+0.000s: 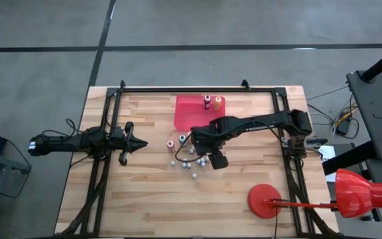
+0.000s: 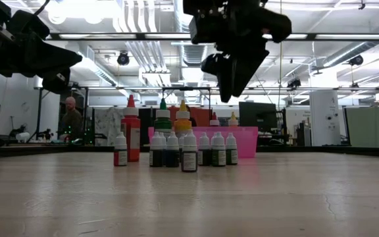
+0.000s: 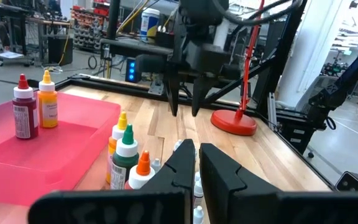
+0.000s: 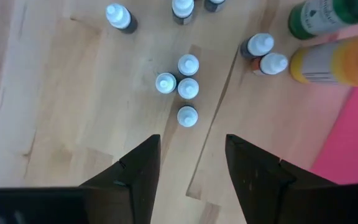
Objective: Pick & Place food coloring
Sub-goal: Put the small green food coloring bottle into the pink bin
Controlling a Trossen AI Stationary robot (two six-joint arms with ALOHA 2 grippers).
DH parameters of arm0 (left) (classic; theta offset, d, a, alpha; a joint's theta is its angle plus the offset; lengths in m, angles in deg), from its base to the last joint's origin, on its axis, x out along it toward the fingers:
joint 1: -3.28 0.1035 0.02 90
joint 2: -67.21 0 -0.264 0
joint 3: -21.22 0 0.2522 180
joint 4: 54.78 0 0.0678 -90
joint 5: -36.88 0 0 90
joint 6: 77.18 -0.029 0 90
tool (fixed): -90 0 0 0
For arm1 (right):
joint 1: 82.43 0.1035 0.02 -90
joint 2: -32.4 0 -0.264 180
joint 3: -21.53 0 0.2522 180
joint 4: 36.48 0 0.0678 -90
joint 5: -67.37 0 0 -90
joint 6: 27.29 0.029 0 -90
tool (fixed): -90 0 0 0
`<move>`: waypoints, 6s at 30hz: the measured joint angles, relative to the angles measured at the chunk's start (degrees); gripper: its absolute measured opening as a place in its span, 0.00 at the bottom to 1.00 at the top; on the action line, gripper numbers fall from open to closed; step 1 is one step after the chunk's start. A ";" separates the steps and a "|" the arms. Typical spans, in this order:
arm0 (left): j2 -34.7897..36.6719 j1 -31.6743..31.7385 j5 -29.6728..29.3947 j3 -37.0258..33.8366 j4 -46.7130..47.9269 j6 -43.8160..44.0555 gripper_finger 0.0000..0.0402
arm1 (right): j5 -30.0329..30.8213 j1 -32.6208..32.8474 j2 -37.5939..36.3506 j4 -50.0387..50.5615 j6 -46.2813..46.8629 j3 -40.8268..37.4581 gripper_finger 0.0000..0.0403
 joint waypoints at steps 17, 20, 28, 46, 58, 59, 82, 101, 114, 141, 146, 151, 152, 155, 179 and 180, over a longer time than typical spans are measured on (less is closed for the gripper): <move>-0.02 0.01 0.01 0.00 0.00 0.00 0.00 | 0.26 0.35 3.53 -2.32 2.70 -1.64 0.45; 0.00 0.02 0.01 -0.01 0.00 0.01 0.00 | 0.26 0.35 3.53 -4.05 3.61 -2.81 0.46; 0.00 0.02 0.01 -0.01 0.00 0.00 0.00 | 0.28 0.35 3.53 -6.82 4.92 -5.21 0.46; 0.00 0.00 0.02 -0.02 0.00 0.00 0.00 | 0.33 0.30 3.53 -12.35 7.67 -9.32 0.46; 0.00 0.02 0.02 -0.02 0.00 0.00 0.00 | 0.33 0.30 3.53 -15.46 8.76 -11.87 0.45; 0.00 0.00 0.02 -0.02 0.00 0.01 0.00 | 0.33 0.30 3.53 -15.61 8.95 -11.92 0.45; -0.02 0.02 0.00 0.00 0.00 0.02 0.00 | 0.33 0.22 3.53 -17.00 9.40 -12.72 0.18; -0.02 0.02 0.00 -0.02 0.00 0.02 0.00 | 0.39 -1.61 -4.57 -10.26 10.25 -9.89 0.14; -0.28 0.02 0.02 -0.02 0.00 0.00 0.00 | 0.42 -9.85 -8.47 -2.37 6.91 -1.30 0.14; -0.31 0.00 0.02 -0.02 0.02 0.00 0.00 | 0.20 -27.23 -7.69 -0.44 -21.16 1.99 0.14; -0.31 0.01 0.01 -0.01 0.01 0.02 0.00 | 0.05 -28.88 -7.66 -0.46 -28.42 1.97 0.14; -0.31 0.01 0.02 -0.01 0.02 0.01 0.00 | 0.06 -29.95 -7.66 -0.44 -34.41 1.97 0.14; -0.31 0.01 0.02 -0.02 0.02 0.00 0.00 | 0.05 -30.06 -7.66 -0.44 -35.92 1.97 0.14; -0.31 0.01 0.02 -0.02 0.02 0.01 0.00 | 0.07 -30.01 -7.64 -0.48 -42.33 1.97 0.14; -0.33 0.00 0.01 -0.01 0.02 0.02 0.00 | -0.22 -28.11 1.37 -5.24 -49.35 2.05 0.14; -0.33 0.02 0.02 -0.02 0.02 0.00 0.00 | -0.22 -28.01 1.82 -5.31 -49.39 2.05 0.14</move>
